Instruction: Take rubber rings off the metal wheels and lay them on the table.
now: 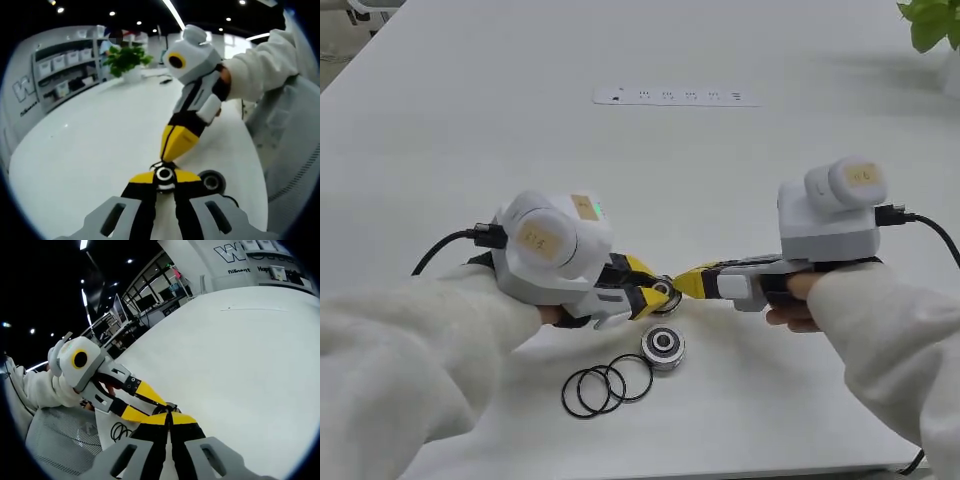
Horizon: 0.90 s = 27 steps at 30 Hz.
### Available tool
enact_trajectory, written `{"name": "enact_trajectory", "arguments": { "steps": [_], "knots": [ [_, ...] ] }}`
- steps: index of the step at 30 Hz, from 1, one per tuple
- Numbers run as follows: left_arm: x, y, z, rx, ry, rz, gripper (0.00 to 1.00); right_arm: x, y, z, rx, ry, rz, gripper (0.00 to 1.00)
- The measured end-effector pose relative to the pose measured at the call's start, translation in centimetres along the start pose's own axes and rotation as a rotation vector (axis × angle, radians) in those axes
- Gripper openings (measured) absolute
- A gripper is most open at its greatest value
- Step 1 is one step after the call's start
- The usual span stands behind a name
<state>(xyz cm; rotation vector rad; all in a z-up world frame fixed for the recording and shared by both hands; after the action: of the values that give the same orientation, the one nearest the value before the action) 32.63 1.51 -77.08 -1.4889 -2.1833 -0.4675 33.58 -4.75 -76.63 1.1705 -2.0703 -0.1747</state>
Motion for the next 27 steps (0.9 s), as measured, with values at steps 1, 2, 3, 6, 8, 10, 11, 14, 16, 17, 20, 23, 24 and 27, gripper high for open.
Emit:
{"name": "enact_trajectory", "arguments": {
  "steps": [1, 2, 3, 6, 8, 10, 11, 14, 16, 17, 20, 23, 24, 27],
  "knots": [
    [0.0, 0.0, 0.0, 0.0, 0.0, 0.0, 0.13, 0.0, -0.1, 0.0, 0.006, 0.0, 0.004, 0.0],
    [0.0, 0.0, 0.0, 0.001, 0.0, -0.001, 0.13, 0.0, -0.1, 0.0, 0.004, 0.0, 0.003, 0.0],
    [0.0, 0.0, 0.0, 0.001, 0.0, -0.001, 0.13, 0.1, 0.0, 0.0, -0.001, -0.001, 0.001, 0.0],
    [0.0, 0.0, 0.0, 0.001, 0.0, -0.001, 0.13, 0.1, 0.1, 0.0, 0.002, 0.001, -0.003, 0.0],
    [0.0, 0.0, 0.0, 0.001, 0.0, -0.002, 0.13, 0.1, 0.3, -0.1, 0.009, 0.002, -0.004, 0.0],
    [0.0, 0.0, 0.0, 0.001, 0.0, -0.003, 0.13, 0.1, 0.3, -0.1, 0.012, 0.002, -0.005, 0.0],
    [0.0, 0.0, 0.0, 0.001, 0.0, -0.003, 0.13, 0.1, 0.4, -0.1, 0.015, 0.003, -0.007, 0.0],
    [0.0, 0.0, 0.0, 0.003, -0.001, -0.003, 0.13, 0.0, 0.7, -0.2, 0.034, 0.005, -0.008, 0.0],
    [0.0, 0.1, 0.0, 0.004, -0.002, -0.003, 0.13, 0.0, 0.8, -0.2, 0.044, 0.007, -0.01, 0.0],
    [0.0, 0.0, 0.0, 0.004, -0.002, -0.003, 0.13, 0.0, 0.8, -0.2, 0.043, 0.007, -0.015, 0.0],
    [0.0, 0.1, 0.0, 0.008, -0.004, -0.004, 0.13, 0.3, 1.4, -1.3, 0.016, -0.039, -0.049, 0.0],
    [0.0, 0.1, 0.0, 0.018, -0.008, -0.014, 0.13, 0.2, 1.4, -1.1, 0.105, -0.012, -0.003, 0.0],
    [0.0, 0.1, 0.0, 0.022, -0.01, -0.016, 0.13, 0.1, 1.4, -1.2, 0.076, -0.018, -0.022, 0.0],
    [0.0, 0.1, 0.0, 0.04, -0.01, -0.023, 0.14, 0.1, 1.1, -1.2, 0.086, -0.013, -0.012, 0.0]
  ]
}}
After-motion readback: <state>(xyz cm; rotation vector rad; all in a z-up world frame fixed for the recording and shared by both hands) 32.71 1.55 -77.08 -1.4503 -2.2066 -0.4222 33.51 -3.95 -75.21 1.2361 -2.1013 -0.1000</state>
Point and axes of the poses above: the centre of the closed fingertips' face, and the gripper's own axes: x roughly backward along the fingers, y roughly to its left, z roughly out of its underside, the point moved 4 cm from there along x, roughly backward along the fingers, and after that the axes turned 3 degrees about z, right-handed, at the moved point
